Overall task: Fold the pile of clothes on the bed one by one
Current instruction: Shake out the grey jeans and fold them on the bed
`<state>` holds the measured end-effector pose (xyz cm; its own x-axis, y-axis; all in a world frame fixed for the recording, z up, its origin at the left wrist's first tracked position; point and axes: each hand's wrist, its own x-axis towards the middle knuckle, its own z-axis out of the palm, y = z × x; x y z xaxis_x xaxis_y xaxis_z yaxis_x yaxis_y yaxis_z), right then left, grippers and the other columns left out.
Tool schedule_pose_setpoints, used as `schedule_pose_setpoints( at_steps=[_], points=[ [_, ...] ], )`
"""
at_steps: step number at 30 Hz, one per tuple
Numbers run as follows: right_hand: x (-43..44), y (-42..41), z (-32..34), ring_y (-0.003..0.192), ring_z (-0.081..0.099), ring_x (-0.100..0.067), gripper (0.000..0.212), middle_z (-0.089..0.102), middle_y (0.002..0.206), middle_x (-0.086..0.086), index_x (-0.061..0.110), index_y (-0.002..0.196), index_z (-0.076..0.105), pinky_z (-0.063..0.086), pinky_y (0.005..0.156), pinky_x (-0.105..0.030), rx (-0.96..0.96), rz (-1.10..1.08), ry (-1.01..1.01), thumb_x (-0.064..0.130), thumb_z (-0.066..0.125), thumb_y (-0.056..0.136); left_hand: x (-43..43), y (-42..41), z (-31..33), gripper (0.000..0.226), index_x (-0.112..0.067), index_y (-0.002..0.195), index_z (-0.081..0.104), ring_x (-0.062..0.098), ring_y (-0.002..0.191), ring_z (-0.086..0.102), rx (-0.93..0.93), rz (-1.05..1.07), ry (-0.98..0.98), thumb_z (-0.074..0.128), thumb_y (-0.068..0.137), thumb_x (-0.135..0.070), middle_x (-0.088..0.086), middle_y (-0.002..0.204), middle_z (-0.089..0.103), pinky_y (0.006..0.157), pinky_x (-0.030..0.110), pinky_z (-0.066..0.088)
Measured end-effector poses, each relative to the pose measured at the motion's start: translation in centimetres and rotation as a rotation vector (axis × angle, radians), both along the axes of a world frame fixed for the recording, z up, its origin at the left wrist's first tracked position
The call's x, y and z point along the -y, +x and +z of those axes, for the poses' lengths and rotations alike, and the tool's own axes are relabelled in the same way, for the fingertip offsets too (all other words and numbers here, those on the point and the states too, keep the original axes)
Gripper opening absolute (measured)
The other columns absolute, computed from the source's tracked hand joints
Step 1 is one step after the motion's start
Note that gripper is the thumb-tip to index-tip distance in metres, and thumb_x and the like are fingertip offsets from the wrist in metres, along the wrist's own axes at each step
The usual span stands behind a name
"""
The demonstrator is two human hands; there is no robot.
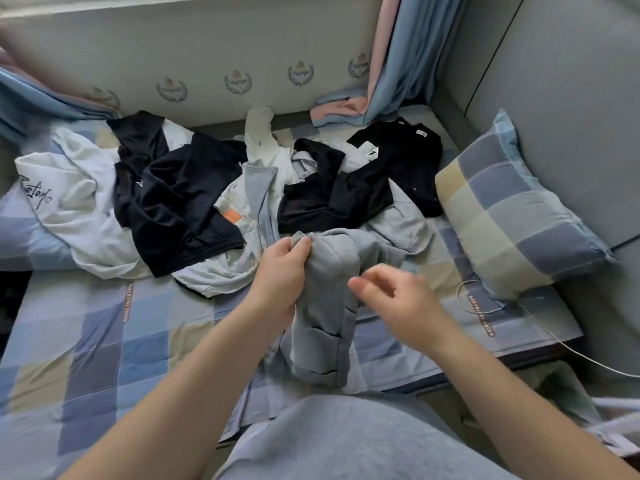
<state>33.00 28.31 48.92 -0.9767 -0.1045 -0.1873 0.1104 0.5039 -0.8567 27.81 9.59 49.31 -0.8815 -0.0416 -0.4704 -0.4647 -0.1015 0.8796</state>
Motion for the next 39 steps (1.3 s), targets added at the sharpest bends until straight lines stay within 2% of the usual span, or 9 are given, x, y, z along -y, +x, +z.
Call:
schedule_pose_setpoints(
  at_steps=[5, 13, 16, 23, 26, 31, 35, 37, 39],
  points=[
    [2.1, -1.1, -3.0, 0.105, 0.058, 0.001, 0.059, 0.061, 0.115, 0.026, 0.042, 0.117, 0.050, 0.049, 0.090, -0.031, 0.253, -0.034, -0.062, 0.067, 0.073, 0.069, 0.1, 0.1, 0.8, 0.026, 0.000, 0.113, 0.066, 0.025, 0.097, 0.074, 0.022, 0.015, 0.105, 0.050, 0.106, -0.021, 0.016, 0.104, 0.076, 0.076, 0.034, 0.060],
    [3.0, -2.3, -5.1, 0.083, 0.063, -0.018, 0.003, 0.071, 0.084, 0.001, 0.016, 0.095, 0.067, 0.050, 0.077, -0.030, 0.313, -0.169, -0.467, 0.019, 0.069, 0.094, 1.7, -1.3, 2.5, 0.023, -0.003, 0.110, 0.067, 0.022, 0.092, 0.075, 0.020, 0.100, 0.225, 0.049, 0.107, -0.018, 0.011, 0.100, 0.077, 0.069, 0.029, 0.060],
    [2.8, -2.5, -5.1, 0.078, 0.054, -0.018, 0.018, 0.059, 0.074, -0.002, 0.013, 0.080, 0.064, 0.048, 0.078, -0.031, 0.266, -0.167, -0.491, 0.009, 0.062, 0.097, 2.3, -1.6, 2.7, 0.021, -0.005, 0.105, 0.067, 0.019, 0.090, 0.075, 0.014, 0.133, 0.255, 0.050, 0.106, -0.017, 0.008, 0.097, 0.078, 0.072, 0.029, 0.060],
    [2.1, -2.1, -6.5, 0.095, 0.067, -0.001, 0.015, 0.073, 0.096, 0.021, 0.031, 0.102, 0.067, 0.051, 0.089, -0.021, 0.414, 0.131, -0.358, 0.038, 0.071, 0.089, 1.9, -1.9, 2.7, 0.019, -0.004, 0.104, 0.067, 0.021, 0.095, 0.075, 0.014, 0.167, 0.351, 0.052, 0.105, -0.015, 0.012, 0.101, 0.077, 0.077, 0.031, 0.061],
    [2.9, -1.7, -7.6, 0.102, 0.068, -0.002, 0.007, 0.077, 0.101, 0.014, 0.027, 0.101, 0.072, 0.052, 0.100, -0.036, 0.373, 0.083, -0.237, 0.027, 0.068, 0.096, 1.8, -2.4, 2.3, 0.019, -0.003, 0.105, 0.067, 0.023, 0.099, 0.074, 0.013, 0.193, 0.355, 0.052, 0.105, -0.015, 0.014, 0.105, 0.076, 0.078, 0.032, 0.061],
    [0.6, -2.5, -5.9, 0.110, 0.069, -0.023, 0.016, 0.077, 0.107, -0.006, 0.009, 0.108, 0.074, 0.054, 0.098, -0.044, 0.170, -0.041, -0.314, 0.013, 0.062, 0.099, 3.6, -4.0, 0.4, 0.014, -0.009, 0.103, 0.065, 0.023, 0.105, 0.067, 0.023, 0.328, 0.149, 0.055, 0.104, -0.019, 0.010, 0.113, 0.071, 0.089, 0.035, 0.053],
    [-1.2, -3.3, -2.5, 0.082, 0.068, -0.006, 0.017, 0.075, 0.084, 0.007, 0.020, 0.088, 0.075, 0.053, 0.077, -0.025, 0.010, -0.054, -0.340, 0.010, 0.064, 0.097, 3.4, -2.8, -1.1, 0.045, -0.018, 0.125, 0.053, 0.022, 0.117, 0.053, -0.074, 0.214, -0.449, 0.074, 0.086, -0.026, 0.010, 0.137, 0.050, 0.100, 0.036, 0.047],
    [-1.6, -3.8, -0.2, 0.073, 0.060, -0.008, 0.019, 0.067, 0.073, 0.001, 0.019, 0.081, 0.072, 0.049, 0.069, -0.025, -0.039, 0.042, -0.319, 0.013, 0.065, 0.097, 3.2, -2.3, -1.1, 0.068, -0.032, 0.138, 0.047, 0.018, 0.139, 0.035, -0.387, -0.018, -0.639, 0.075, 0.077, -0.045, 0.001, 0.149, 0.037, 0.115, 0.033, 0.031],
    [-1.7, -4.2, 2.1, 0.072, 0.056, -0.015, 0.013, 0.063, 0.073, -0.020, 0.013, 0.086, 0.072, 0.046, 0.068, -0.031, -0.054, 0.170, -0.312, 0.020, 0.067, 0.096, 2.4, -2.2, -0.2, 0.073, -0.048, 0.143, 0.042, 0.006, 0.148, 0.023, -0.595, -0.432, -0.558, 0.072, 0.077, -0.056, -0.011, 0.159, 0.031, 0.117, 0.027, 0.021]
  ],
)
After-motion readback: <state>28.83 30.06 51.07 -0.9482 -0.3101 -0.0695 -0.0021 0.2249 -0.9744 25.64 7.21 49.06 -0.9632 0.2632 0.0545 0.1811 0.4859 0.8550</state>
